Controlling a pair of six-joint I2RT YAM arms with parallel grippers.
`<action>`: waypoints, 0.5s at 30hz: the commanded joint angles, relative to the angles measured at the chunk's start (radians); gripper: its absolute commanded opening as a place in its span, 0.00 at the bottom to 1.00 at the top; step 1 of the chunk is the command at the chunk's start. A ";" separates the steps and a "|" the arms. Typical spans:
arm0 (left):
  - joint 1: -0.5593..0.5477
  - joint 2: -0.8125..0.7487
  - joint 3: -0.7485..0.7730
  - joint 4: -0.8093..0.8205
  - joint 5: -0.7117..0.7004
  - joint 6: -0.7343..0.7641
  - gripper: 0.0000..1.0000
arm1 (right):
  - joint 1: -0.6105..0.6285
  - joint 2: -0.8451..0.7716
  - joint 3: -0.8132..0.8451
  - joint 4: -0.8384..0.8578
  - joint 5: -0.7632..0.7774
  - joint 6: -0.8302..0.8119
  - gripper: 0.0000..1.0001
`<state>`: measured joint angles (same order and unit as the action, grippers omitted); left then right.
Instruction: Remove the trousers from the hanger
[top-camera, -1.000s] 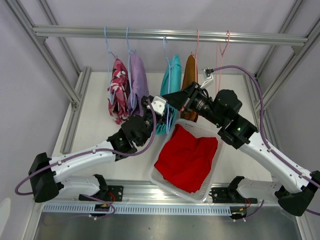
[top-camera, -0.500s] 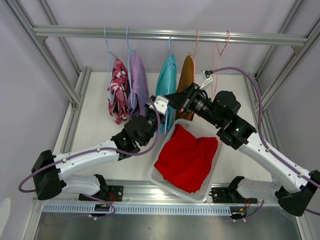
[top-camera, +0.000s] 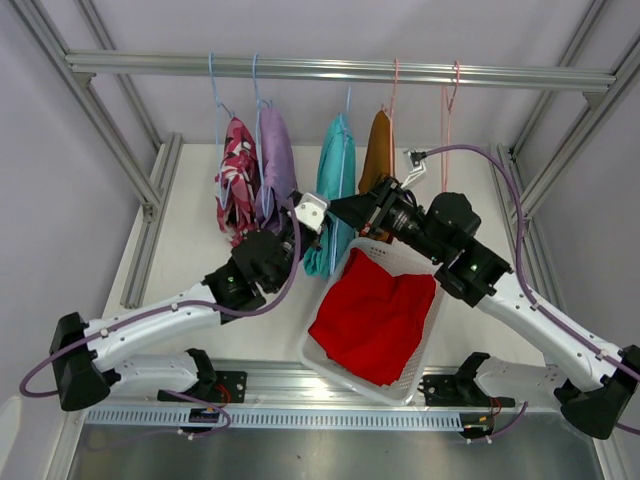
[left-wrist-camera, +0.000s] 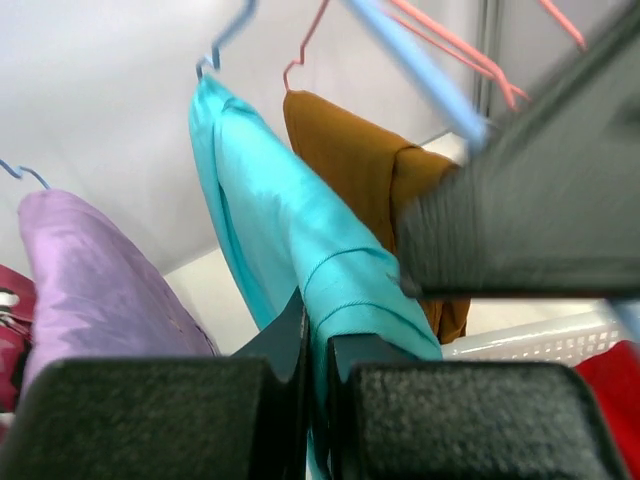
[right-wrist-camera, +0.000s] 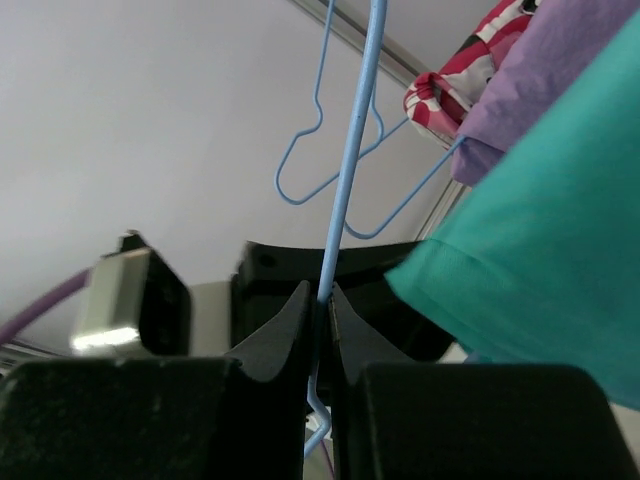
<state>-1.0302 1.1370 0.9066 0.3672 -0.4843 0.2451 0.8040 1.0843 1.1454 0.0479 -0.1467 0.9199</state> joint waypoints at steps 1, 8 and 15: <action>-0.001 -0.095 0.107 0.044 0.052 0.005 0.01 | -0.015 -0.038 -0.032 0.119 0.015 -0.036 0.00; -0.001 -0.178 0.205 -0.011 0.076 -0.004 0.01 | -0.037 -0.027 -0.088 0.136 0.007 -0.036 0.00; -0.001 -0.230 0.264 -0.082 0.118 -0.033 0.01 | -0.065 -0.030 -0.159 0.171 -0.002 -0.021 0.00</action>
<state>-1.0302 0.9539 1.0885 0.2138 -0.4191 0.2348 0.7536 1.0767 1.0019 0.1333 -0.1486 0.9127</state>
